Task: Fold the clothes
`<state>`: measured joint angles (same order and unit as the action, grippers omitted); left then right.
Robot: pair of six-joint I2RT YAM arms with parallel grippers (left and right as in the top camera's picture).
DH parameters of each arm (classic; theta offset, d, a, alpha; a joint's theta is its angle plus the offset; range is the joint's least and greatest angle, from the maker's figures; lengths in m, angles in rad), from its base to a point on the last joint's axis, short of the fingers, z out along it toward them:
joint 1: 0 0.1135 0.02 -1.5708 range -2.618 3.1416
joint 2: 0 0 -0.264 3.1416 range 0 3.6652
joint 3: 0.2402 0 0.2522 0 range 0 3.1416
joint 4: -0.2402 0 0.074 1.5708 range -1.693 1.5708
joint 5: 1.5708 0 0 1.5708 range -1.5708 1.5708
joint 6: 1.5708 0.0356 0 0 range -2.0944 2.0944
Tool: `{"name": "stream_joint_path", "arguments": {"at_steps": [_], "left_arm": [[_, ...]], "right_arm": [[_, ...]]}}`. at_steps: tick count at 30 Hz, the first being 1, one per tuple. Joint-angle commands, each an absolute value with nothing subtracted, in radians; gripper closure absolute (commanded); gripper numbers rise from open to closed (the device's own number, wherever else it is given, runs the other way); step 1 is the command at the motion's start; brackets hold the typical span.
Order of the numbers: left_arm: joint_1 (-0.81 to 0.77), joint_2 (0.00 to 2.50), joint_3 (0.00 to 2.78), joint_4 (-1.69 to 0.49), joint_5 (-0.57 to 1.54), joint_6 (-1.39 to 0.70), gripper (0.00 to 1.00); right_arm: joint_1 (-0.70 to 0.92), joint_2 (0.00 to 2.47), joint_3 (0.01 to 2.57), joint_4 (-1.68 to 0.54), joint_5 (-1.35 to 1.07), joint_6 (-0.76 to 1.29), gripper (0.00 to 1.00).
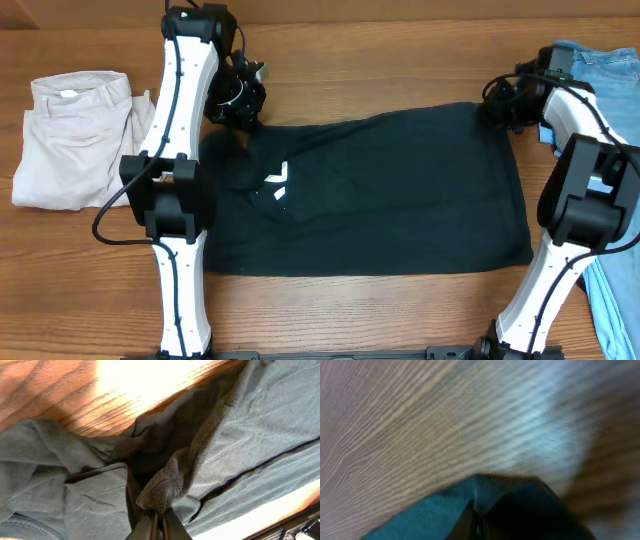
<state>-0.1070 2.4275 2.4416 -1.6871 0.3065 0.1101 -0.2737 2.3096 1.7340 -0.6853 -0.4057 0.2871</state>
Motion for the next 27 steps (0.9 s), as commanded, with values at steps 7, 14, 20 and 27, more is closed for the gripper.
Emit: {"name": "stream_joint_path", "arguments": {"at_steps": [7,14,20,27], "left_arm": [[-0.165,2.189,2.46,-1.691,0.199,0.101,0.96],[-0.192,2.189,2.207,-1.691,0.146,0.089,0.96],[-0.192,2.189,1.942,-1.691,0.093,0.09,0.96],[-0.19,2.17,1.86,-1.691,0.078,0.093,0.92]], "right_arm": [[-0.323,2.032,1.764,-1.03,-0.419,0.228,0.96],[-0.323,1.986,1.764,-1.317,-0.158,0.228,0.96],[-0.323,1.986,1.763,-1.436,0.055,0.229,0.96],[-0.323,1.987,1.761,-1.48,0.12,0.232,0.95]]}}
